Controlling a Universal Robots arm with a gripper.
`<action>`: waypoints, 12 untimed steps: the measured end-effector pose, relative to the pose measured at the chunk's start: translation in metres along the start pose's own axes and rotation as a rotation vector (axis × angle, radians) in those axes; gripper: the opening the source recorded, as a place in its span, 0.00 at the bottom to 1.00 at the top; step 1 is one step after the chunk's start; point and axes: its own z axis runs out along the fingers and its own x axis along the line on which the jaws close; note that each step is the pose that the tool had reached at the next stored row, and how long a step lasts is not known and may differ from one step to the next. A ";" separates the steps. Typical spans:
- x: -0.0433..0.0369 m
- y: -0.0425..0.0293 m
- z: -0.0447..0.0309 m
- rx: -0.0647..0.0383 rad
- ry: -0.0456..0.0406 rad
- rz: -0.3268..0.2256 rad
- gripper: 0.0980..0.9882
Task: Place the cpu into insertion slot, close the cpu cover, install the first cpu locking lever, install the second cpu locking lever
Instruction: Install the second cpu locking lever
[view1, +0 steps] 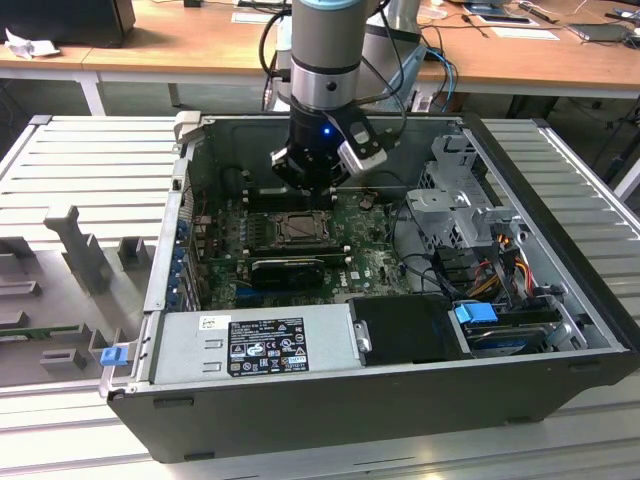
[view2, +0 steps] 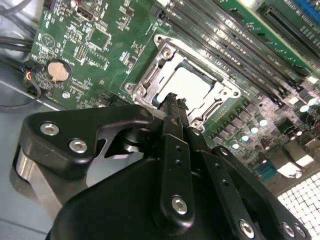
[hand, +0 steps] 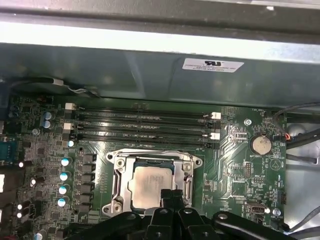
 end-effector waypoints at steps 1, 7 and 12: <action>0.0002 -0.0031 -0.0002 0.000 0.0001 0.000 0.01; 0.0014 -0.0223 -0.0009 0.000 0.0001 0.000 0.01; 0.0017 -0.0287 -0.0011 0.000 0.0005 0.000 0.01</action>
